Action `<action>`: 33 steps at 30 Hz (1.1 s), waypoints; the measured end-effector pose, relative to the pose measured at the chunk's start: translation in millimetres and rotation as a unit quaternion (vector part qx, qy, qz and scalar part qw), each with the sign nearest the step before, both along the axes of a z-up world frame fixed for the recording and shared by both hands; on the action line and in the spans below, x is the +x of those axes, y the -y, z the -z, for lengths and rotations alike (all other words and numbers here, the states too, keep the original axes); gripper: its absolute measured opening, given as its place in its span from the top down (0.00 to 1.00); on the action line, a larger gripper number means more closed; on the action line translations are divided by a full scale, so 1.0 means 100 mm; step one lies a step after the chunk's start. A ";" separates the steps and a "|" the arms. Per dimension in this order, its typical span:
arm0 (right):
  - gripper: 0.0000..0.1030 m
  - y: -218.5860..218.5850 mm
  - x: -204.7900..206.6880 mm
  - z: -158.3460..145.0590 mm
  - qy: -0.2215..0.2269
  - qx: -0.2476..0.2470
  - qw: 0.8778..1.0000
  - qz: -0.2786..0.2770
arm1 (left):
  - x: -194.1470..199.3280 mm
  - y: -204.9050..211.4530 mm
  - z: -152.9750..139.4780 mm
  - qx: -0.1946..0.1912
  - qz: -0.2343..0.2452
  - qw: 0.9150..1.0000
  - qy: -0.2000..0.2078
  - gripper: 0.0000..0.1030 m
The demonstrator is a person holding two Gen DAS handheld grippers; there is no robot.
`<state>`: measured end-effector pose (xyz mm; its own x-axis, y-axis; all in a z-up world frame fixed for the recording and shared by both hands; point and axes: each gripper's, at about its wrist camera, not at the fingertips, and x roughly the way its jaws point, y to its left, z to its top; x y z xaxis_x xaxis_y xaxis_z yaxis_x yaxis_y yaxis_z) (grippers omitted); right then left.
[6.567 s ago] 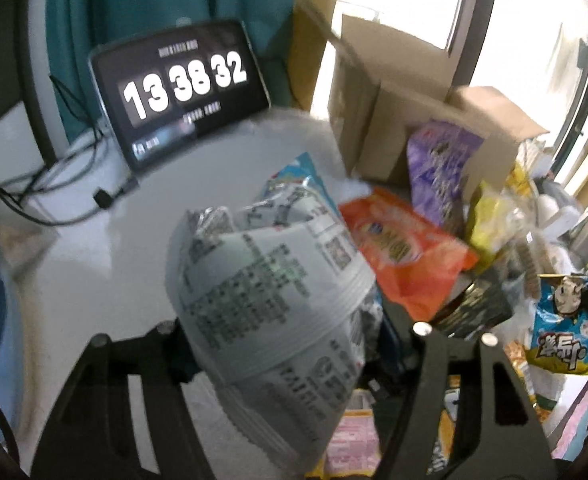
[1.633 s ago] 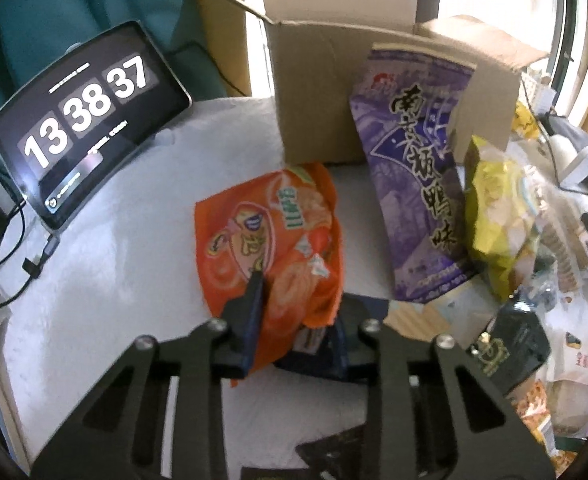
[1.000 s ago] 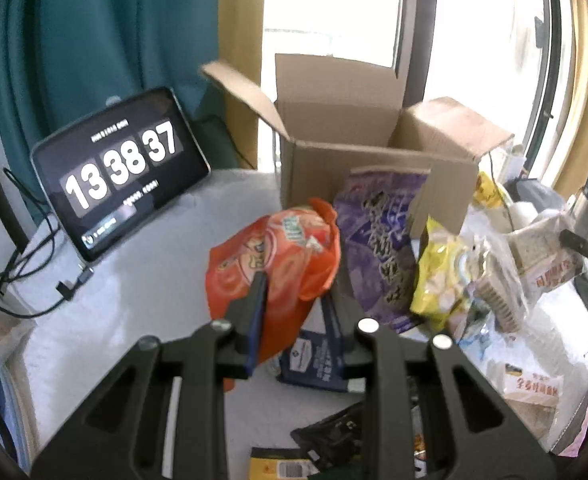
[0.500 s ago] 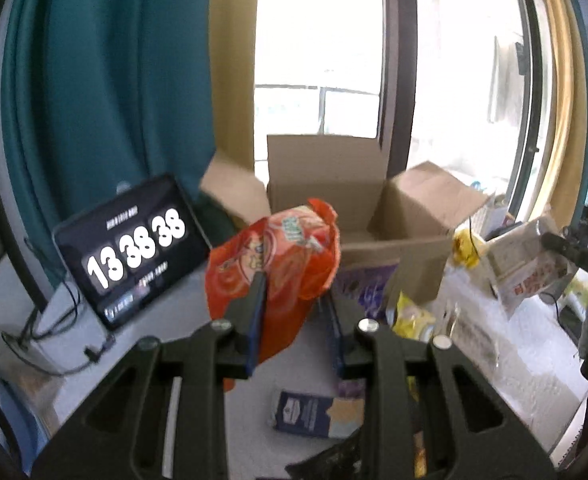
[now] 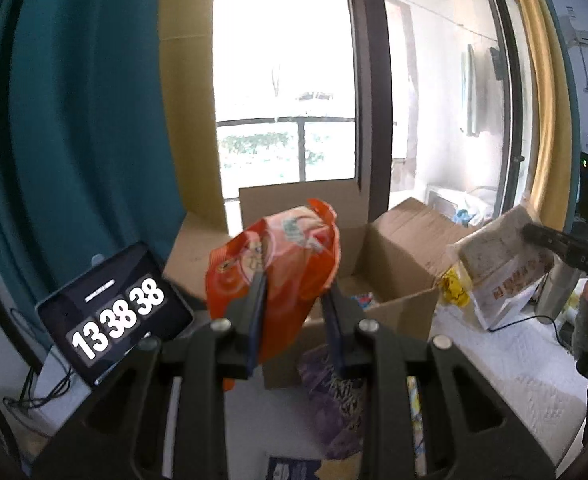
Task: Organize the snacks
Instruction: 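Carry the orange bag and bread package into the box and open both tools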
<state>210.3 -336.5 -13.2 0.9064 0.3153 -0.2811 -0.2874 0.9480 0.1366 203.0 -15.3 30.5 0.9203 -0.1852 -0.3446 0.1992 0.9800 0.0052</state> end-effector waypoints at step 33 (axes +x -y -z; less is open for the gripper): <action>0.79 -0.41 1.40 -0.21 0.010 0.018 1.000 -0.024 | 1.45 0.27 0.15 -0.059 0.029 0.997 -0.030 0.73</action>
